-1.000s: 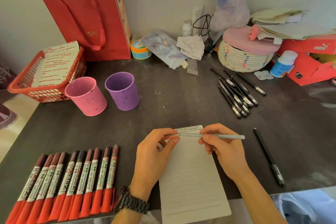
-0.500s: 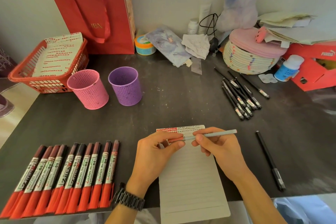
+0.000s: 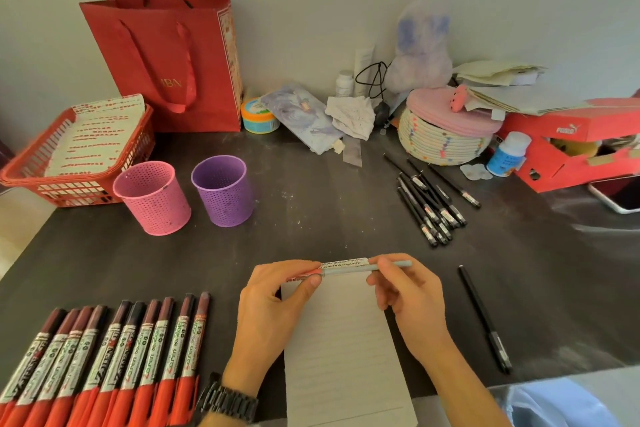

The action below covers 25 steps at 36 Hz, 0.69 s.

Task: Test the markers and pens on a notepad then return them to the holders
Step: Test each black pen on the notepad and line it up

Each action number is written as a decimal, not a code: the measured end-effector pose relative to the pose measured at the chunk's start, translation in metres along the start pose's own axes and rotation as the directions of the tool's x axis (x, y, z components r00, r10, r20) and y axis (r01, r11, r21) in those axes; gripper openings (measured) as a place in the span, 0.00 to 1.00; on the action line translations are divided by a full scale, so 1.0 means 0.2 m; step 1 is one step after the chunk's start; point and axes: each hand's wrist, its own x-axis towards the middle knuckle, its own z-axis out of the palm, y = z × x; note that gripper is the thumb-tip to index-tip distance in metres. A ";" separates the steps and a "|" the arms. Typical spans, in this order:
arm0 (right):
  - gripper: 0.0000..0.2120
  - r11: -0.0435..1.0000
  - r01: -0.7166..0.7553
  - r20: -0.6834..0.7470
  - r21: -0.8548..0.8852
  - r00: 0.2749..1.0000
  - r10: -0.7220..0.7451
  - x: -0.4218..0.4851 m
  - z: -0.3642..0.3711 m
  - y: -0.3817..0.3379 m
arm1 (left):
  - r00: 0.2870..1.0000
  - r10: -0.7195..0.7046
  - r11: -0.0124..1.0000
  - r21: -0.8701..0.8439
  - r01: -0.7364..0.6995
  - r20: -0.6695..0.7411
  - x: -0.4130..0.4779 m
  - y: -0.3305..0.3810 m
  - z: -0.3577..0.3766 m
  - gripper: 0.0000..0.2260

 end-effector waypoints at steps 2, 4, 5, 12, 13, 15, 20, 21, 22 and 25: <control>0.06 0.999 0.011 -0.022 -0.037 1.000 -0.012 -0.01 0.00 0.00 | 0.999 -0.039 0.997 0.062 0.038 0.027 0.00 0.00 0.00 0.14; 0.08 0.998 0.018 -0.072 -0.055 0.997 -0.022 -0.03 -0.02 -0.01 | 0.995 -0.071 0.986 0.158 0.060 0.067 0.01 -0.01 0.01 0.19; 0.08 0.999 0.010 -0.107 -0.038 0.994 -0.014 -0.04 -0.04 -0.02 | 0.993 -0.071 0.975 0.216 0.050 0.090 0.01 -0.02 0.01 0.19; 0.07 0.999 -0.037 -0.168 0.040 0.985 0.043 -0.25 -0.31 -0.14 | 0.990 -0.016 0.882 0.469 -0.054 0.143 0.00 -0.02 0.05 0.13; 0.08 0.997 -0.048 -0.183 0.056 0.982 0.057 -0.29 -0.37 -0.15 | 0.989 -0.020 0.876 0.479 -0.053 0.147 0.01 -0.02 0.05 0.13; 0.10 0.997 -0.042 -0.207 0.069 0.977 0.055 -0.39 -0.48 -0.16 | 0.989 -0.013 0.863 0.501 -0.062 0.144 0.01 -0.01 0.05 0.13; 0.11 0.988 -0.046 -0.327 -0.150 0.945 -0.006 -0.64 -0.80 -0.14 | 0.984 -0.010 0.795 0.598 -0.102 0.180 0.01 0.07 0.10 0.16; 0.07 0.973 -0.060 -0.346 -0.225 0.938 -0.022 -0.70 -0.85 -0.13 | 0.979 0.007 0.784 0.607 -0.133 0.205 0.02 0.11 0.12 0.17; 0.07 0.961 -0.072 -0.386 -0.269 0.921 -0.039 -0.76 -0.89 -0.11 | 0.972 0.027 0.774 0.611 -0.169 0.234 0.03 0.16 0.15 0.18; 0.11 0.986 -0.082 -0.574 -0.145 0.819 -0.017 -0.92 -0.96 -0.06 | 0.922 0.162 0.750 0.564 -0.346 0.351 0.07 0.34 0.28 0.19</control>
